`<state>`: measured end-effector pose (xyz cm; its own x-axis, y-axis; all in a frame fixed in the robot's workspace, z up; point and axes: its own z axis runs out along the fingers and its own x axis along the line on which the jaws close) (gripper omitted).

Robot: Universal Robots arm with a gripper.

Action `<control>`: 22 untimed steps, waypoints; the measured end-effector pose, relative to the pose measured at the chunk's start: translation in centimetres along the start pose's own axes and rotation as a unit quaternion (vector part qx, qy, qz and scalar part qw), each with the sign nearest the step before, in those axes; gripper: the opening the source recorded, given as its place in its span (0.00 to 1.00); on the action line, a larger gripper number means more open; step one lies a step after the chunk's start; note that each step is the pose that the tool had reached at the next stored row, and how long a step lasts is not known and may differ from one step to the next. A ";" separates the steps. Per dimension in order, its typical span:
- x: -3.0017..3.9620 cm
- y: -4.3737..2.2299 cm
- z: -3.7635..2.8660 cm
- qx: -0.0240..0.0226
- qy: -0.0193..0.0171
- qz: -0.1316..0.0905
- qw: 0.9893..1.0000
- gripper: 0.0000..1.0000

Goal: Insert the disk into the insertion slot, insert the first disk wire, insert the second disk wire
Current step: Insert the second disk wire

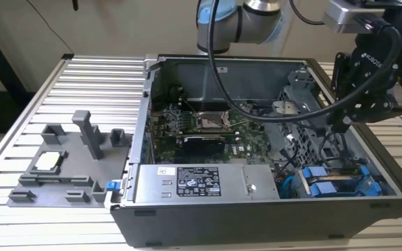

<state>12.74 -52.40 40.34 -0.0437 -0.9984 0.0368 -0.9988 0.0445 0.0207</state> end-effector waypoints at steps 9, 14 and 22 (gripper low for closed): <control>-1.02 2.90 0.80 0.012 0.008 0.000 1.000 0.27; -1.24 3.40 1.16 0.028 0.013 -0.002 1.000 0.27; -1.25 3.47 1.44 0.033 0.041 -0.003 0.999 0.28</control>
<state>9.29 -51.05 38.92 -0.0379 -0.9922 0.1189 -0.9985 0.0329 -0.0437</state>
